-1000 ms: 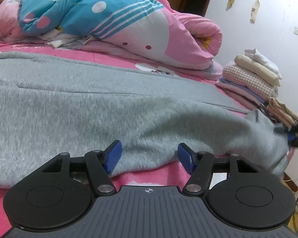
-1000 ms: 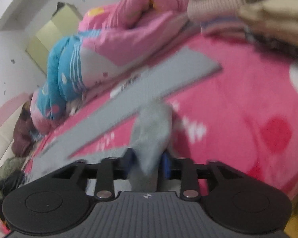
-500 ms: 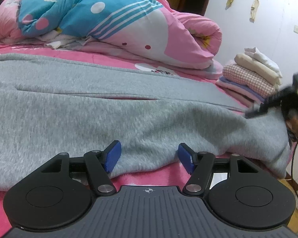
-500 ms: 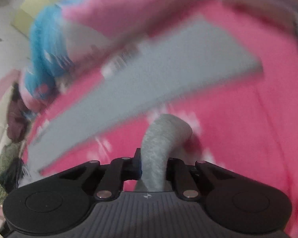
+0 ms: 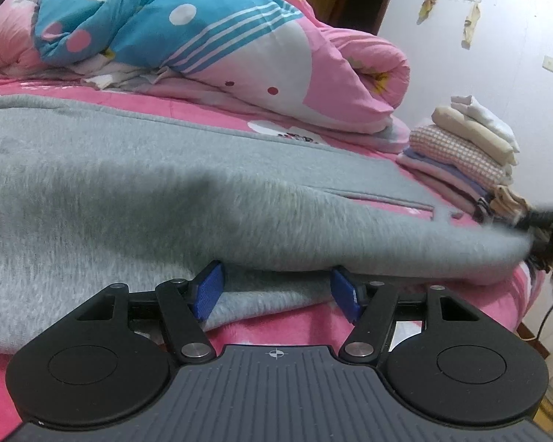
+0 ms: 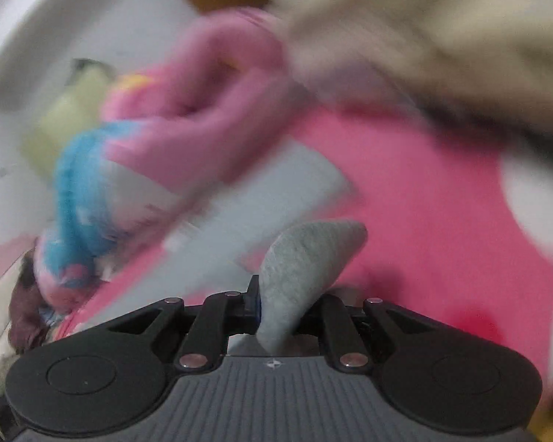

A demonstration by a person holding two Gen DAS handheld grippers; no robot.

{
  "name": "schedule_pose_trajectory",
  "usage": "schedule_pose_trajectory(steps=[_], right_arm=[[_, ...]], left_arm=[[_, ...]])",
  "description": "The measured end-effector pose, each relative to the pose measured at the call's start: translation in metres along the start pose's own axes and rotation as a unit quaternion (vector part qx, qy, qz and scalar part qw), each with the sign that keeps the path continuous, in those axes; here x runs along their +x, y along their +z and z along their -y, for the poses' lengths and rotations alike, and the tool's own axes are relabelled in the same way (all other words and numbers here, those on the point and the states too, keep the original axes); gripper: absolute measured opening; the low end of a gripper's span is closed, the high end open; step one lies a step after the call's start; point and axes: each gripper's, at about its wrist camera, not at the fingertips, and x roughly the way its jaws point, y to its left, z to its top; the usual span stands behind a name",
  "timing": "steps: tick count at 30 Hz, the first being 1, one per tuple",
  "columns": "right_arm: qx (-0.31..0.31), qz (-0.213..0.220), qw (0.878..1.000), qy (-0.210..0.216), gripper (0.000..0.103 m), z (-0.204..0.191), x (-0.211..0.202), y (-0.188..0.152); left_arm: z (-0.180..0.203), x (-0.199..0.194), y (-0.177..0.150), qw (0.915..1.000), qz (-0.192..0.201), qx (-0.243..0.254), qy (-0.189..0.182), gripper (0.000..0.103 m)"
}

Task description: Fold clothes

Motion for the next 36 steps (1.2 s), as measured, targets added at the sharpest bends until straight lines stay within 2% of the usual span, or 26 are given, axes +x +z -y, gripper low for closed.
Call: schedule_pose_trajectory(steps=[3, 6, 9, 10, 11, 12, 13, 15, 17, 19, 21, 23, 25, 27, 29, 30, 31, 33, 34, 36], right_arm=[[0.054, -0.008, 0.998, -0.005, 0.013, 0.028, 0.000, -0.013], [0.020, 0.009, 1.000, -0.006, 0.015, 0.021, -0.005, -0.003], [-0.010, 0.010, 0.999, -0.040, 0.019, 0.004, -0.004, 0.005], [-0.015, 0.025, 0.998, -0.061, 0.026, 0.000, -0.010, 0.007], [-0.019, 0.042, 0.995, -0.083, 0.037, -0.004, -0.015, 0.010], [-0.018, 0.067, 0.992, -0.107, 0.043, -0.005, -0.022, 0.012], [-0.015, 0.090, 0.988, -0.125, 0.044, -0.006, -0.028, 0.012], [-0.017, 0.101, 0.987, -0.125, 0.044, -0.005, -0.036, 0.014], [-0.037, 0.086, 0.990, -0.103, 0.044, -0.014, -0.036, 0.011], [-0.108, 0.064, 0.989, -0.079, 0.045, -0.033, -0.033, 0.003], [-0.202, 0.044, 0.977, -0.054, 0.050, -0.062, -0.025, -0.008], [-0.292, 0.033, 0.955, -0.035, 0.052, -0.089, -0.021, -0.022], [-0.376, 0.030, 0.926, -0.013, 0.054, -0.113, -0.018, -0.036], [-0.436, 0.010, 0.900, 0.014, 0.058, -0.129, -0.011, -0.047], [-0.499, -0.012, 0.867, 0.019, 0.058, -0.142, -0.002, -0.060], [-0.527, -0.009, 0.850, 0.014, 0.058, -0.148, 0.000, -0.067], [-0.544, 0.003, 0.839, 0.013, 0.058, -0.153, 0.000, -0.070], [-0.535, 0.029, 0.844, 0.023, 0.058, -0.161, -0.002, -0.064], [-0.512, 0.032, 0.858, 0.037, 0.058, -0.162, -0.002, -0.057], [-0.487, 0.002, 0.871, 0.064, 0.058, -0.163, 0.004, -0.049]], left_arm=[[-0.001, -0.001, -0.001, 1.0000, 0.001, 0.001, -0.002, 0.064], [-0.002, -0.002, -0.001, 1.0000, 0.001, 0.000, -0.004, 0.064], [-0.003, -0.004, -0.001, 1.0000, 0.001, 0.001, -0.005, 0.064], [-0.003, -0.005, -0.001, 1.0000, 0.001, 0.000, -0.006, 0.064], [-0.004, -0.006, -0.001, 1.0000, 0.001, 0.000, -0.007, 0.064], [-0.004, -0.006, -0.001, 1.0000, 0.001, -0.001, -0.008, 0.064], [-0.005, -0.007, -0.001, 1.0000, 0.000, -0.002, -0.009, 0.064], [-0.006, -0.009, -0.001, 0.9999, 0.000, -0.003, -0.011, 0.064], [-0.007, -0.010, -0.001, 0.9999, 0.000, -0.004, -0.013, 0.064], [-0.008, -0.011, -0.001, 0.9999, -0.001, -0.005, -0.014, 0.064], [-0.008, -0.010, -0.001, 0.9999, -0.001, -0.004, -0.014, 0.064], [-0.007, -0.010, -0.001, 0.9999, -0.001, -0.003, -0.013, 0.065], [-0.007, -0.010, -0.002, 0.9999, -0.001, -0.002, -0.012, 0.065], [-0.006, -0.009, -0.003, 1.0000, -0.001, 0.002, -0.010, 0.065], [-0.004, -0.008, -0.003, 0.9999, -0.002, 0.007, -0.007, 0.065], [-0.003, -0.008, -0.004, 0.9999, -0.002, 0.010, -0.005, 0.065], [-0.003, -0.008, -0.004, 0.9999, -0.002, 0.012, -0.004, 0.065], [-0.003, -0.008, -0.004, 0.9999, -0.002, 0.014, -0.003, 0.065], [-0.003, -0.009, -0.004, 0.9999, -0.002, 0.015, -0.003, 0.065], [-0.003, -0.009, -0.004, 0.9998, -0.003, 0.018, -0.002, 0.065]])
